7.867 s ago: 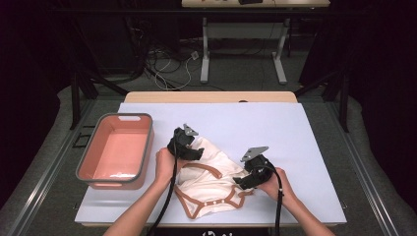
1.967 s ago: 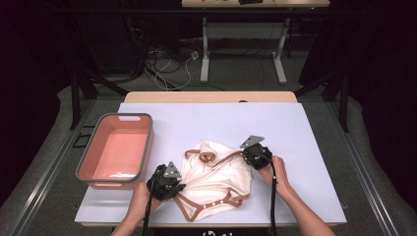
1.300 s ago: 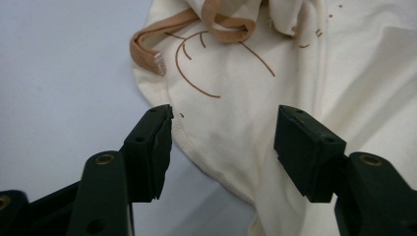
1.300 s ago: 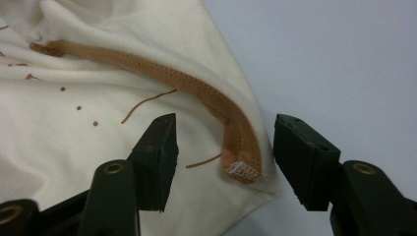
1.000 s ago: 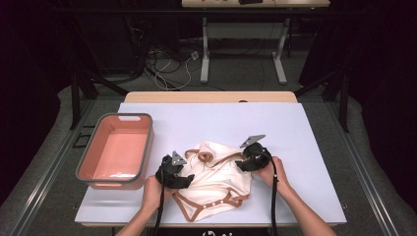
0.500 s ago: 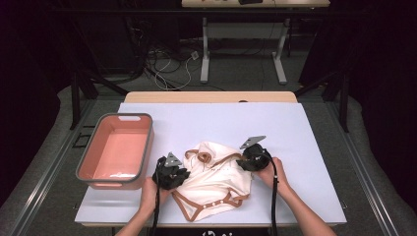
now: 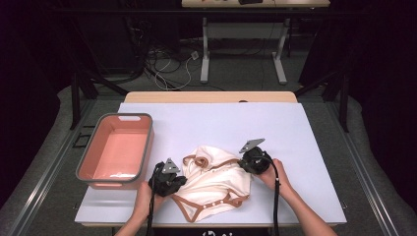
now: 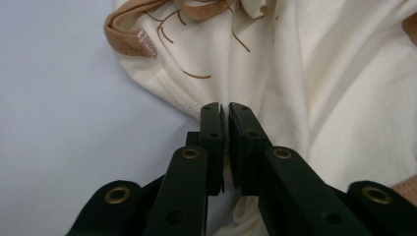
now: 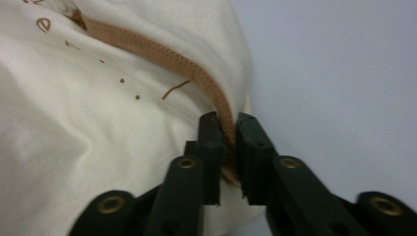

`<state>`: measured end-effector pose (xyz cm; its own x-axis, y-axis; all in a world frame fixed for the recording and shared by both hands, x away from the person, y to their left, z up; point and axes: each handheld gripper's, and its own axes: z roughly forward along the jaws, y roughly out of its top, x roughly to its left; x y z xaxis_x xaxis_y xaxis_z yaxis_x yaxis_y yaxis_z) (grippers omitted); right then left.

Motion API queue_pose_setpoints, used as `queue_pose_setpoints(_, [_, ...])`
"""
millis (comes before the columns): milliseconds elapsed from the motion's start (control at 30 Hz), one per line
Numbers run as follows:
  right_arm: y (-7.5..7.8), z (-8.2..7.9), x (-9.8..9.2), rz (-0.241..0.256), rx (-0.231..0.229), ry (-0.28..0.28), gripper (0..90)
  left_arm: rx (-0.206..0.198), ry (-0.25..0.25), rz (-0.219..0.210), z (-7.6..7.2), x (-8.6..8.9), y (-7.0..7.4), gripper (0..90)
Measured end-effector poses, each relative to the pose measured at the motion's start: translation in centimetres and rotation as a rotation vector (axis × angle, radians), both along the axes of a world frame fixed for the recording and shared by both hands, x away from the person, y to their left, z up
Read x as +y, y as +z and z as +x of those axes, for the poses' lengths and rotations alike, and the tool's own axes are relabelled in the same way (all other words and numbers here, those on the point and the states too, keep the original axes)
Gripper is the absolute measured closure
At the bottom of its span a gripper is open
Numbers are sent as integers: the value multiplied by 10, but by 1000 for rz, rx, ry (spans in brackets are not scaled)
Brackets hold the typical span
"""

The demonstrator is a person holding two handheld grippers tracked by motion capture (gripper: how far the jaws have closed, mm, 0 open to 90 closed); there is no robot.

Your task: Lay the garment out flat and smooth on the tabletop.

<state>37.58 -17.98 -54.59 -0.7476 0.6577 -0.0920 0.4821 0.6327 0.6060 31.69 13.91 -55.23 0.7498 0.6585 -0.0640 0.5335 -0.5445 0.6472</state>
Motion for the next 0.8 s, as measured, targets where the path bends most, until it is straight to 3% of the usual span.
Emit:
queue_pose_setpoints(33, [0, 0, 0, 0, 0, 0, 775, 0, 0, 0, 0, 0, 0, 796])
queue_pose_setpoints(67, [1, -2, 2, -13, -27, -3, 646, 0, 7, -4, 1, 0, -1, 760])
queue_pose_setpoints(167, [6, -6, 5, 0, -89, 12, 524, 4, 5, -16, 3, 1, -1, 700])
queue_pose_setpoints(367, [14, -13, 15, 6, -141, 41, 473, 0, 4, -7, 2, 1, -1, 676])
queue_pose_setpoints(433, [16, -17, 25, -12, -155, 48, 437, -4, 3, -2, 2, 0, -1, 676])
queue_pose_setpoints(667, [20, -17, 29, -12, -163, 23, 330, -6, -4, 5, 3, 0, -1, 676])
queue_pose_setpoints(733, [22, -18, 29, 10, -162, 36, 279, -1, -3, -3, 3, 1, -2, 676])
queue_pose_setpoints(800, [25, -20, 32, 11, -154, 59, 287, -2, -1, -1, 3, 1, -2, 677])
